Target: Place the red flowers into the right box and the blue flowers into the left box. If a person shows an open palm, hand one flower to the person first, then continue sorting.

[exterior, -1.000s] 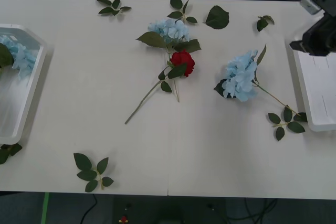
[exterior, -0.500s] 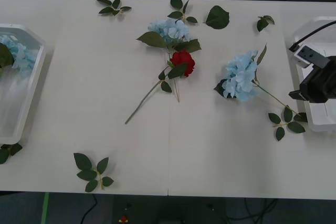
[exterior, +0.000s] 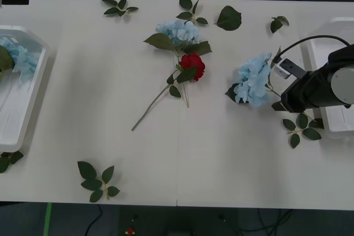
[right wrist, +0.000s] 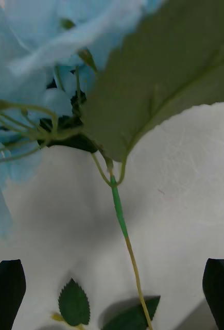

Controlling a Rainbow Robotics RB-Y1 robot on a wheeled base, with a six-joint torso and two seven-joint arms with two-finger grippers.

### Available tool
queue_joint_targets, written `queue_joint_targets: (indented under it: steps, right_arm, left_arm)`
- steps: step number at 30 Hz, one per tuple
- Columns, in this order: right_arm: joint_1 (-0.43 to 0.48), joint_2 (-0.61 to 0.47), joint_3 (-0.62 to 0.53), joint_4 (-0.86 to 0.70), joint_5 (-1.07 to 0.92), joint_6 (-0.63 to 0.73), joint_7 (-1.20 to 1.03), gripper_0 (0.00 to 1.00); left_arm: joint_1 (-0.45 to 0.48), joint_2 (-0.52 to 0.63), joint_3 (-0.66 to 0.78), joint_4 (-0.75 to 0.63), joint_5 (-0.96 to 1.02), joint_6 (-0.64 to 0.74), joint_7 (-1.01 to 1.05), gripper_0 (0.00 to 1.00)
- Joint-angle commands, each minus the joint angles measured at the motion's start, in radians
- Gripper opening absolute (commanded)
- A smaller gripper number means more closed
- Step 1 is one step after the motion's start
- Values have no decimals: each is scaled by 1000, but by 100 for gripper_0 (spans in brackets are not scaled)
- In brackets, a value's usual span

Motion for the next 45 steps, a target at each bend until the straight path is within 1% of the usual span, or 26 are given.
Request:
queue_joint_targets:
  steps: [1, 6, 7, 8, 9, 12, 13, 17, 18, 19, 20, 21, 24, 29, 30, 35, 36, 39, 42, 45]
  right_arm:
    - [-87, 71, 38, 54, 40, -35, 42, 100]
    - [-129, 108, 87, 131, 60, -92, 47, 100]
    - [-145, 119, 108, 163, 68, -116, 50, 100]
    - [-145, 119, 108, 163, 68, -116, 50, 100]
    - [-164, 131, 131, 205, 73, -149, 50, 100]
    - [-176, 145, 154, 243, 85, -185, 50, 100]
    - [-182, 151, 165, 258, 91, -199, 52, 100]
    - [-187, 168, 170, 283, 105, -218, 52, 100]
    - [-187, 171, 170, 283, 108, -218, 52, 84]
    - [-187, 171, 170, 283, 111, -218, 49, 44]
    - [-187, 173, 170, 281, 111, -218, 49, 11]
    - [-187, 171, 170, 283, 110, -218, 45, 0]
    - [-187, 171, 170, 283, 106, -227, 44, 0]
    - [-191, 168, 168, 281, 102, -233, 44, 0]
    - [-190, 166, 168, 281, 100, -238, 44, 0]
    - [-191, 157, 168, 278, 99, -238, 42, 0]
    - [-191, 154, 165, 277, 97, -239, 41, 0]
    - [-191, 133, 151, 263, 91, -238, 32, 0]
    - [-193, 105, 131, 240, 80, -225, 12, 0]
    - [-207, 64, 90, 194, 74, -150, -44, 0]
  left_arm:
    - [-43, 44, 25, -116, 7, 2, 136, 100]
    - [-43, 12, 27, -204, -9, -50, 268, 100]
    - [-43, 0, 27, -237, -39, -72, 319, 100]
    - [-43, 0, 27, -237, -39, -72, 319, 100]
    - [-43, -17, 27, -276, -99, -95, 383, 100]
    - [-43, -37, 34, -319, -185, -115, 483, 100]
    - [-45, -51, 45, -337, -240, -115, 530, 100]
    - [-45, -97, 62, -386, -371, -115, 635, 100]
    - [-45, -112, 62, -406, -418, -115, 676, 100]
    - [-43, -126, 63, -423, -463, -115, 713, 100]
    - [-43, -138, 62, -437, -495, -110, 738, 100]
    - [-43, -154, 63, -455, -539, -95, 771, 100]
    - [-43, -189, 71, -504, -660, -41, 859, 100]
    - [-43, -252, 76, -615, -884, 98, 1034, 100]
    - [-43, -269, 76, -649, -941, 147, 1080, 100]
    - [-39, -336, 76, -753, -1133, 310, 1190, 100]
    - [-33, -365, 76, -782, -1199, 367, 1207, 100]
    - [1, -439, 76, -830, -1322, 471, 1215, 100]
    - [50, -494, 76, -860, -1400, 511, 1219, 100]
    - [122, -545, 76, -888, -1472, 513, 1216, 100]
